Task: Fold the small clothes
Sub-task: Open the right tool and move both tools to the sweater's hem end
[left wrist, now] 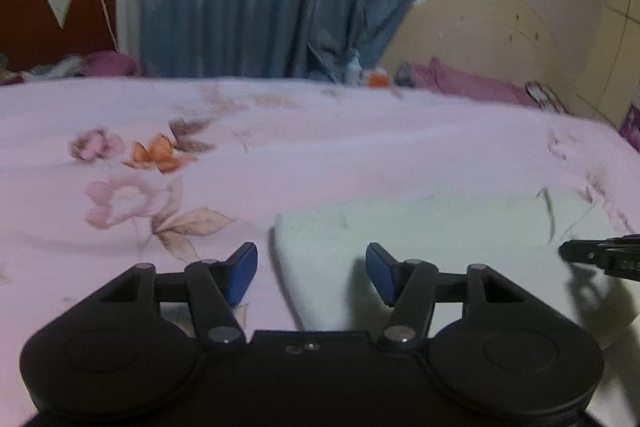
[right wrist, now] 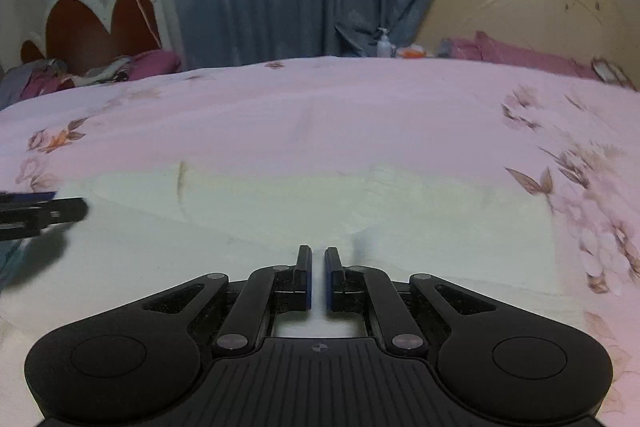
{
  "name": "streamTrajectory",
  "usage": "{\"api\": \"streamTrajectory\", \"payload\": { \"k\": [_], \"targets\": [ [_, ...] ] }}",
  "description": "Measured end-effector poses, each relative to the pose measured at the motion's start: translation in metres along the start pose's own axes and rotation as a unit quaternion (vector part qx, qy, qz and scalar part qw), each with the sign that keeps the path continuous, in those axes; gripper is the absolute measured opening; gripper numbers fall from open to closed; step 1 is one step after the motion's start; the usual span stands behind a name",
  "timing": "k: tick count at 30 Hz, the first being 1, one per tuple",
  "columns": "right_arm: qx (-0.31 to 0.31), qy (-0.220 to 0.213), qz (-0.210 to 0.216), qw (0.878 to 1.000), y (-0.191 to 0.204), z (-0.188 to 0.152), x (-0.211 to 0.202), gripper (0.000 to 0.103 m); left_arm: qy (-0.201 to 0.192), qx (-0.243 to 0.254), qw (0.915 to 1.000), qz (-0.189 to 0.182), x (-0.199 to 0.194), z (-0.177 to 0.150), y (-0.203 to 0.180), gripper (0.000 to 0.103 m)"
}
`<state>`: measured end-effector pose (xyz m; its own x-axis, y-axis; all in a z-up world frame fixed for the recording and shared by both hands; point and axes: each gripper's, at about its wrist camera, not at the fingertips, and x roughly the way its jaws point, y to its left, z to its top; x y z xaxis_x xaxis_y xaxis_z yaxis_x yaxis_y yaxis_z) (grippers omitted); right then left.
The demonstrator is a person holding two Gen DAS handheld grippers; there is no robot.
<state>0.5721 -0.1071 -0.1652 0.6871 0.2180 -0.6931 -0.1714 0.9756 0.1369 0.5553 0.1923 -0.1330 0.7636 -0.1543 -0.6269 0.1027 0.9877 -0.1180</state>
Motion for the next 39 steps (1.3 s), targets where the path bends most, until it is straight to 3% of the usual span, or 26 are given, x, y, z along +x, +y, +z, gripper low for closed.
{"api": "streamTrajectory", "payload": {
  "k": [2,3,4,5,7,9,11,13,14,15,17,20,24,26,27,33,36,37,39],
  "targets": [
    [-0.006,-0.013,-0.005,1.000,0.009,0.006,-0.010,0.008,-0.013,-0.003,0.9999,-0.009,-0.016,-0.005,-0.016,0.061],
    [-0.013,-0.028,-0.003,1.000,0.016,0.006,-0.017,0.018,-0.015,0.001,0.9997,-0.018,-0.021,-0.009,-0.025,0.061],
    [-0.017,-0.036,0.004,0.999,0.023,0.005,-0.022,0.057,-0.015,0.010,0.9995,-0.026,-0.026,-0.014,-0.037,0.060],
    [-0.020,-0.041,0.019,0.999,0.031,0.004,-0.021,0.072,-0.009,0.021,0.9992,-0.033,-0.027,-0.019,-0.046,0.060],
    [-0.020,-0.023,0.039,0.999,0.036,-0.001,-0.017,0.072,0.004,0.049,0.9981,-0.037,-0.025,-0.031,-0.060,0.059],
    [-0.025,-0.012,0.040,0.999,0.031,-0.006,-0.015,0.062,0.009,0.072,0.9971,-0.023,-0.022,-0.040,-0.061,0.059],
    [-0.001,-0.016,0.014,1.000,0.008,-0.011,-0.022,0.052,0.007,0.073,0.9971,-0.017,-0.024,-0.044,-0.052,0.059],
    [0.045,-0.019,-0.028,0.998,-0.030,-0.016,-0.030,0.052,0.010,0.071,0.9974,-0.014,-0.027,-0.046,-0.042,0.060],
    [0.070,-0.011,-0.067,0.995,-0.056,-0.020,-0.032,0.045,0.012,0.070,0.9974,-0.014,-0.028,-0.046,-0.039,0.060],
    [0.092,-0.006,-0.078,0.993,-0.076,-0.025,-0.035,0.039,0.013,0.065,0.9977,-0.018,-0.028,-0.047,-0.035,0.060],
    [0.120,-0.004,-0.064,0.991,-0.100,-0.028,-0.042,0.015,0.012,0.059,0.9980,-0.021,-0.029,-0.048,-0.033,0.060],
    [0.098,-0.001,-0.066,0.993,-0.090,-0.022,-0.051,0.015,0.008,0.059,0.9982,-0.008,-0.036,-0.041,-0.042,0.057],
    [0.064,-0.023,-0.024,0.997,-0.050,-0.022,-0.069,0.017,-0.010,0.070,0.9973,-0.021,-0.052,-0.039,-0.068,0.060],
    [0.040,-0.019,0.002,0.999,-0.026,-0.028,-0.070,0.061,-0.003,0.079,0.9965,-0.027,-0.052,-0.043,-0.083,0.061],
    [0.026,-0.021,0.016,0.999,-0.014,-0.033,-0.070,0.063,0.002,0.079,0.9964,-0.032,-0.050,-0.045,-0.087,0.062],
    [-0.015,0.005,0.045,0.999,0.025,-0.047,-0.049,0.063,0.023,0.080,0.9959,-0.035,-0.036,-0.059,-0.096,0.069],
    [-0.036,0.009,0.035,0.999,0.022,-0.049,-0.046,0.058,0.022,0.080,0.9961,-0.032,-0.037,-0.062,-0.090,0.070],
    [-0.029,0.006,0.028,0.999,0.016,-0.049,-0.049,0.051,0.022,0.078,0.9962,-0.032,-0.038,-0.062,-0.087,0.070],
    [0.004,0.000,0.005,1.000,-0.006,-0.047,-0.057,0.047,0.022,0.076,0.9964,-0.029,-0.040,-0.062,-0.083,0.070]
  ]
}}
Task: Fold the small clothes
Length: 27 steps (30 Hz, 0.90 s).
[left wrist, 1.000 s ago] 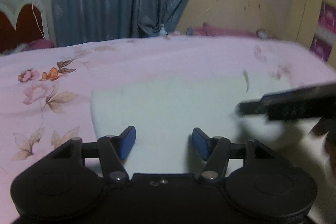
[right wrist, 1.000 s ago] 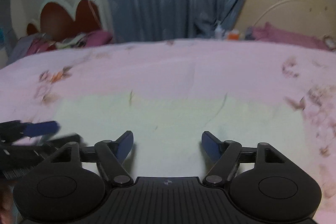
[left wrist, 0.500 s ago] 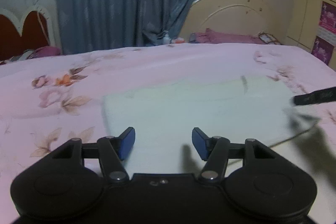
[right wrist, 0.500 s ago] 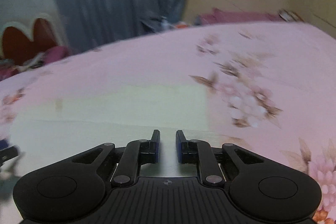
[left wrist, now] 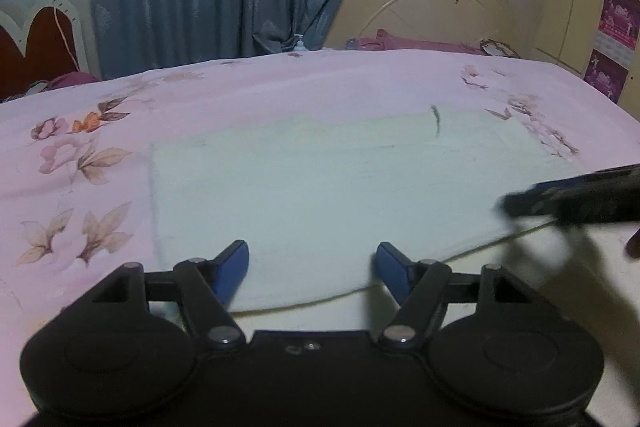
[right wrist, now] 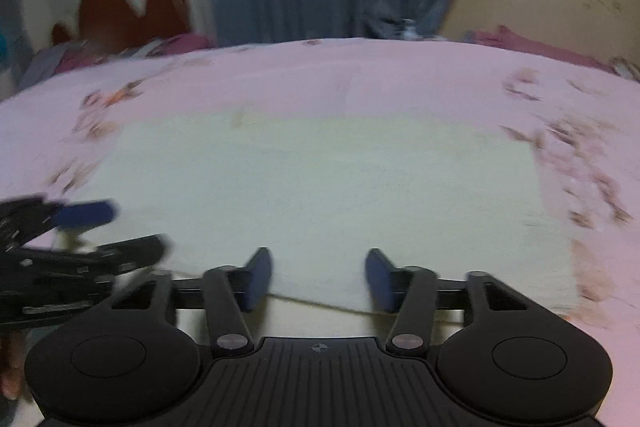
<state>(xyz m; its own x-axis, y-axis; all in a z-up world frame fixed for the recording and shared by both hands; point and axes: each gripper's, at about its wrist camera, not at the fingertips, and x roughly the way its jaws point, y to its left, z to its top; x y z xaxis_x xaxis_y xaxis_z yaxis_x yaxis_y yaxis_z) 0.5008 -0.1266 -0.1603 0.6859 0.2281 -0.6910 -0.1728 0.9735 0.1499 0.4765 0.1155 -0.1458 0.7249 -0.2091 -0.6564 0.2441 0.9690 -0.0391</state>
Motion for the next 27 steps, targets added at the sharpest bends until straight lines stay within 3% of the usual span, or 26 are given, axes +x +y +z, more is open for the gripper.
{"api": "streamTrajectory", "payload": {
  "k": [3,6,7,16,17,18,19,20,24,27],
  "targets": [
    [0.056,0.007,-0.032,0.998,-0.045,-0.001,-0.007,0.043,0.000,0.002,1.0000,0.000,-0.002,-0.001,0.005,0.070],
    [0.078,0.008,-0.048,0.996,-0.077,-0.005,-0.015,0.021,-0.002,0.002,1.0000,0.001,-0.005,-0.003,0.009,0.070],
    [0.081,0.009,-0.052,0.995,-0.082,-0.005,-0.016,0.009,-0.003,0.003,1.0000,0.001,-0.005,-0.004,0.010,0.070],
    [0.056,0.009,-0.081,0.995,-0.070,-0.003,-0.016,0.007,0.001,-0.003,1.0000,-0.001,-0.009,-0.001,0.013,0.069],
    [0.055,0.007,-0.082,0.995,-0.068,0.001,-0.021,0.011,-0.002,-0.010,0.9999,-0.002,-0.015,-0.001,0.015,0.074],
    [0.052,-0.007,-0.090,0.995,-0.066,0.001,-0.031,0.020,-0.010,-0.017,0.9998,-0.002,-0.023,-0.002,0.017,0.089],
    [0.047,-0.027,-0.098,0.994,-0.066,-0.002,-0.042,0.063,-0.017,-0.024,0.9996,0.002,-0.032,-0.005,0.019,0.095],
    [0.040,-0.048,-0.097,0.993,-0.065,-0.006,-0.054,0.086,-0.020,-0.028,0.9994,0.004,-0.039,-0.009,0.021,0.096],
    [0.050,-0.035,-0.070,0.996,-0.075,-0.021,-0.081,0.080,-0.006,-0.040,0.9991,0.009,-0.072,-0.035,0.030,0.086],
    [0.072,-0.021,-0.032,0.997,-0.085,-0.038,-0.102,0.062,0.011,-0.059,0.9982,0.007,-0.100,-0.061,0.035,0.075]
  ]
}}
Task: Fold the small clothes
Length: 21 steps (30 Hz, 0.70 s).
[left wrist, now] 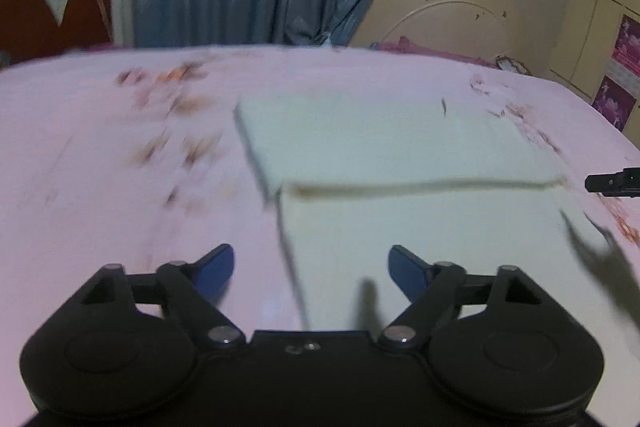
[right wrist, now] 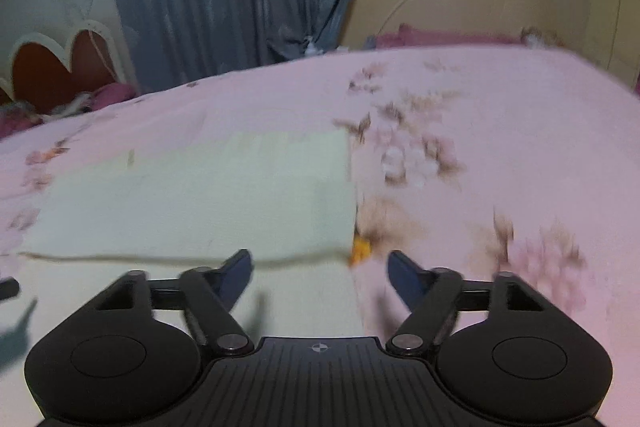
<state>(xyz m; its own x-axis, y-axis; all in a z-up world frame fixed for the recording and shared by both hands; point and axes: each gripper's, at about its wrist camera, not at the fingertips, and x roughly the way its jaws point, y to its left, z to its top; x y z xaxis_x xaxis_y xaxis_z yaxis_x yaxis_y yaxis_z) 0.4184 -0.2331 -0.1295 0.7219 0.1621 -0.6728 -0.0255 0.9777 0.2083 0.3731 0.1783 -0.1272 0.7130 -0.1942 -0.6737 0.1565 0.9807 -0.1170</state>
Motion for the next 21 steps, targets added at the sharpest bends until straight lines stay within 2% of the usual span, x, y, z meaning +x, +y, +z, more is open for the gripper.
{"api": "streamTrajectory", "payload": {
  "k": [2,3,7,10,15,18,19,21],
  "targets": [
    [-0.003,0.012,0.018,1.000,-0.007,-0.011,-0.013,0.044,0.016,-0.013,0.9998,-0.005,-0.017,-0.018,0.003,0.071],
    [-0.006,0.019,0.026,0.999,-0.011,-0.019,-0.021,0.042,0.024,-0.021,0.9994,-0.010,-0.026,-0.028,0.003,0.069],
    [-0.007,0.051,0.053,0.997,-0.027,-0.056,-0.053,0.042,0.038,-0.047,0.9980,-0.020,-0.061,-0.066,-0.004,0.067],
    [0.015,0.071,0.076,0.994,-0.043,-0.084,-0.076,0.042,0.043,-0.072,0.9960,-0.032,-0.084,-0.091,-0.013,0.065],
    [0.041,0.090,0.115,0.988,-0.063,-0.133,-0.122,0.042,0.065,-0.130,0.9857,-0.085,-0.114,-0.124,-0.019,0.062],
    [0.060,0.101,0.138,0.983,-0.074,-0.154,-0.141,0.042,0.070,-0.145,0.9826,-0.091,-0.128,-0.142,-0.024,0.061],
    [0.071,0.107,0.148,0.981,-0.077,-0.160,-0.146,0.042,0.070,-0.160,0.9796,-0.099,-0.133,-0.148,-0.024,0.059],
    [0.093,0.118,0.169,0.974,-0.082,-0.172,-0.154,0.042,0.071,-0.192,0.9721,-0.114,-0.138,-0.158,-0.021,0.048]
  ]
}}
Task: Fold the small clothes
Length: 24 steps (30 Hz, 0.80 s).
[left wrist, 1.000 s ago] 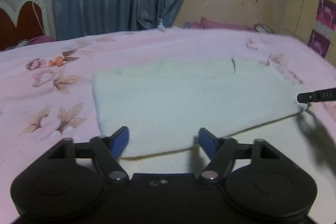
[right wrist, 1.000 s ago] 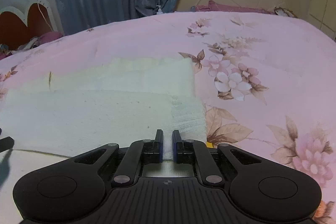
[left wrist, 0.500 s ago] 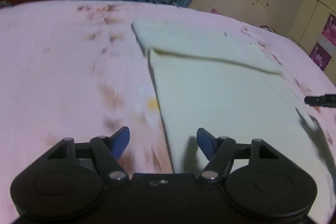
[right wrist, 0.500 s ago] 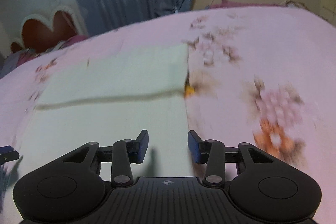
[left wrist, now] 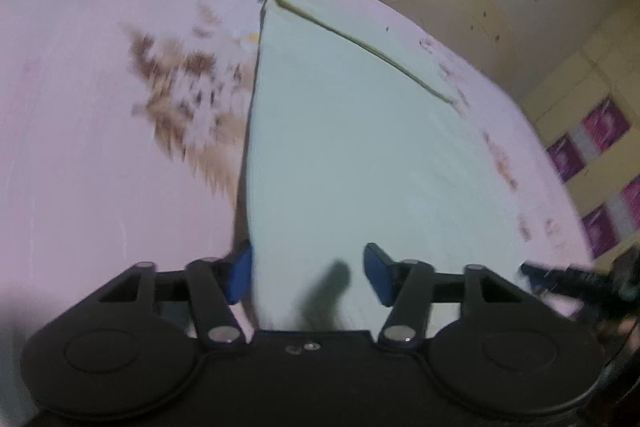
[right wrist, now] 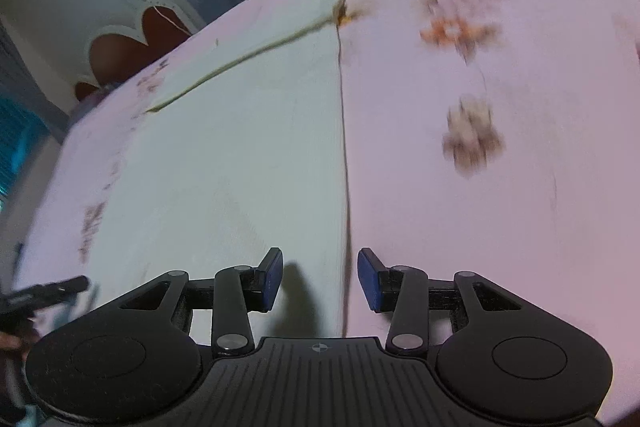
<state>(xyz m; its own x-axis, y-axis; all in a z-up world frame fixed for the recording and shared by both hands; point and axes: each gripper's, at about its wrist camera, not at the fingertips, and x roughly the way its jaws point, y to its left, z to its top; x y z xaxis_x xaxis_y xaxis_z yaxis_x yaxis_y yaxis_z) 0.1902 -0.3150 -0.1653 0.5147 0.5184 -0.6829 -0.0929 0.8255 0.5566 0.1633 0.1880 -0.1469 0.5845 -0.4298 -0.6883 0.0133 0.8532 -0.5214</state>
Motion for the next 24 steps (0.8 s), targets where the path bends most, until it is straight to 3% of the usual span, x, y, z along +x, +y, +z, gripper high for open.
{"api": "streamTrajectory", "payload": {
  "k": [5,11,12,13,14,15,16,18,20,22,24],
  "targets": [
    [0.030,0.013,0.049,0.998,-0.003,-0.027,-0.014,0.042,-0.011,-0.088,0.9942,-0.061,-0.008,-0.020,0.022,0.043],
    [0.105,0.010,0.115,0.988,-0.026,-0.024,-0.010,0.041,-0.024,-0.129,0.9884,-0.077,0.001,-0.020,0.034,0.039],
    [0.116,0.011,0.122,0.986,-0.030,-0.023,-0.007,0.037,-0.023,-0.125,0.9891,-0.074,0.003,-0.019,0.033,0.039],
    [0.129,0.015,0.129,0.983,-0.033,-0.021,-0.004,0.026,-0.023,-0.121,0.9899,-0.071,0.002,-0.019,0.031,0.037],
    [0.140,0.019,0.139,0.980,-0.036,-0.020,0.000,0.020,-0.024,-0.114,0.9911,-0.065,0.004,-0.018,0.028,0.026],
    [0.143,0.023,0.143,0.979,-0.037,-0.020,0.003,0.011,-0.028,-0.106,0.9924,-0.057,0.004,-0.019,0.027,0.004],
    [0.137,0.025,0.138,0.981,-0.036,-0.021,0.003,0.003,-0.042,-0.109,0.9911,-0.065,0.000,-0.022,0.028,0.003],
    [0.122,0.005,0.142,0.982,-0.032,-0.021,-0.009,0.003,-0.076,-0.116,0.9871,-0.079,-0.011,-0.029,0.029,0.003],
    [0.125,-0.016,0.150,0.981,-0.035,-0.021,-0.022,0.002,-0.072,-0.121,0.9880,-0.062,-0.010,-0.035,0.035,0.003],
    [0.103,-0.003,0.119,0.987,-0.036,-0.020,-0.020,0.002,-0.059,-0.128,0.9884,-0.056,-0.003,-0.040,0.040,0.003],
    [0.106,-0.005,0.125,0.986,-0.037,-0.016,-0.019,0.002,-0.067,-0.132,0.9872,-0.058,-0.003,-0.039,0.039,0.003]
  ]
}}
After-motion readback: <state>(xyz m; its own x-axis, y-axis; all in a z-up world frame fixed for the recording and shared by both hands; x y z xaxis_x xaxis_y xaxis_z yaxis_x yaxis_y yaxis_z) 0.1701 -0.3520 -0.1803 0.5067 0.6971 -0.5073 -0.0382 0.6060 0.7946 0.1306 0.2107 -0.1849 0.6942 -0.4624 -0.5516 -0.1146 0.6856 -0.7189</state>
